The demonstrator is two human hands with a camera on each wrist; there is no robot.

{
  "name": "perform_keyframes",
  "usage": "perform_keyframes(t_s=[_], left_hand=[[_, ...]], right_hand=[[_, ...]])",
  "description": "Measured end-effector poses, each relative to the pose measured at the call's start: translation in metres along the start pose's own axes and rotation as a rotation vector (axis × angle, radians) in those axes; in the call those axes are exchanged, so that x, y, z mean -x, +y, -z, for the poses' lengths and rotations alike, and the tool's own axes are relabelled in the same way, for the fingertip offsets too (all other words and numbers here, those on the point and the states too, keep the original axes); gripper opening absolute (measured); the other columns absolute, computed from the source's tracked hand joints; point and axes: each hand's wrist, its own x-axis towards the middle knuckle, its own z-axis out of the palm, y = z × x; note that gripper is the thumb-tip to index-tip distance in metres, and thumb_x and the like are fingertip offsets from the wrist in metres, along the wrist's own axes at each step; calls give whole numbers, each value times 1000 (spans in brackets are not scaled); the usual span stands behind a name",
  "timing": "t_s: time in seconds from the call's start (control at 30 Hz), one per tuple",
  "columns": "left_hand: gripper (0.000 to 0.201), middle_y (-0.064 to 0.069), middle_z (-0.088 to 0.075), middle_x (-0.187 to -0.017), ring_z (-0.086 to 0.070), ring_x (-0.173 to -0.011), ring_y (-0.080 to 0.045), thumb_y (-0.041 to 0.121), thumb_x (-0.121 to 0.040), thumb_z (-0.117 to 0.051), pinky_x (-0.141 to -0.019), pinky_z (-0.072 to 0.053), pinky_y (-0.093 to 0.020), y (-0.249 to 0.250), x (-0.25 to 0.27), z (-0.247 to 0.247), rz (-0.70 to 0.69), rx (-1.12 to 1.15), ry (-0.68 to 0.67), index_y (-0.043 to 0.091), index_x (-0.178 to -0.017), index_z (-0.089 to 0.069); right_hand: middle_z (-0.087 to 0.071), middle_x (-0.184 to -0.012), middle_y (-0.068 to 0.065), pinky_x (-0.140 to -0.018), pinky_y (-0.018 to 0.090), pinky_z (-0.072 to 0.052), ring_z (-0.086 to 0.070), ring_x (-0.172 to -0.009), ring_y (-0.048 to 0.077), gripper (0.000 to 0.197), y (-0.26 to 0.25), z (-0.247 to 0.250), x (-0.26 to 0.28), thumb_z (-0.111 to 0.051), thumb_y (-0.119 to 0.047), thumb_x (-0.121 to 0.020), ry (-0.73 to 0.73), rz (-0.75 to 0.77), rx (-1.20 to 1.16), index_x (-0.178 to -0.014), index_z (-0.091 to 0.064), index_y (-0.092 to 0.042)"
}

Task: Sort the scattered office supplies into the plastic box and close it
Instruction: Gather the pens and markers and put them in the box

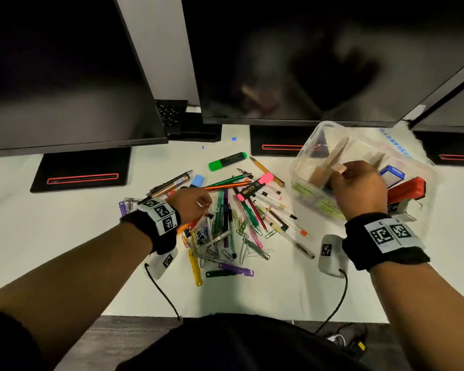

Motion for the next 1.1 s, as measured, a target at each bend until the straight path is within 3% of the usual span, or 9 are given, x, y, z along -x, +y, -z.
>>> perform_keyframes(t_s=[0.1, 0.2, 0.27, 0.33, 0.43, 0.53, 0.67, 0.83, 1.1], left_hand=[[27, -8, -65, -117, -62, -106, -24, 9, -87, -58, -86, -45, -23, -20, 4, 6, 72, -55, 40, 11, -114, -62], [28, -3, -65, -119, -59, -111, -22, 13, -87, -61, -87, -39, -18, -32, 8, 12, 110, -117, 74, 14, -114, -62], [27, -3, -65, -120, -59, -111, -23, 16, -86, -62, -86, -39, -20, -41, 12, 14, 141, -156, 102, 17, -114, -63], [26, -5, -65, -118, -59, -108, -25, 17, -87, -60, -83, -41, -25, -48, 15, 14, 182, -177, 126, 18, -112, -62], [23, -7, -65, -114, -60, -96, -24, 19, -88, -58, -75, -40, -24, -56, 20, 11, 236, -193, 150, 18, -110, -61], [25, -6, -63, -115, -60, -99, -24, 20, -87, -60, -80, -44, -27, -60, 24, 5, 263, -204, 153, 18, -112, -60], [28, -6, -59, -116, -59, -104, -24, 22, -85, -61, -87, -47, -31, -67, 30, -3, 281, -229, 172, 19, -113, -58], [42, -7, -53, -124, -55, -112, -26, 23, -83, -65, -96, -48, -37, -75, 38, -6, 375, -173, 175, 18, -122, -51], [44, -10, -54, -118, -57, -107, -28, 26, -85, -61, -90, -47, -38, -64, 42, -19, 338, -201, 101, 18, -125, -45]], right_hand=[[-67, -106, 27, -93, 46, -48, -60, -102, 41, 29, 7, -6, 1, -60, -14, -82, -18, 25, 77, -106, -66, -1], [-66, -103, 22, -94, 40, -43, -56, -100, 39, 25, -6, -15, 18, -56, -9, -81, 35, 276, 70, -102, -67, -2], [-67, -96, 16, -86, 35, -46, -60, -91, 34, 20, -18, -28, 39, -57, -7, -80, -76, 483, 46, -96, -69, -5], [-67, -95, 11, -75, 30, -49, -63, -84, 29, 17, -23, -42, 59, -58, -9, -82, -312, 609, 124, -95, -69, -10], [-59, -109, 10, -78, 33, -50, -59, -100, 29, 28, -9, -61, 72, -54, -19, -84, -619, 448, 466, -111, -60, -15], [-53, -117, 13, -87, 36, -49, -55, -108, 32, 42, 12, -63, 71, -57, -25, -82, -664, 176, 610, -121, -51, -11], [-58, -119, 13, -83, 32, -47, -58, -108, 29, 47, 32, -65, 71, -64, -33, -80, -768, 29, 664, -117, -50, -7], [-62, -118, 15, -87, 29, -44, -57, -110, 30, 32, 28, -77, 76, -54, -26, -89, -765, 31, 554, -111, -54, -4], [-62, -114, 16, -75, 26, -40, -58, -105, 30, 27, -5, -103, 87, -49, -22, -92, -792, 146, 476, -109, -55, -2]])
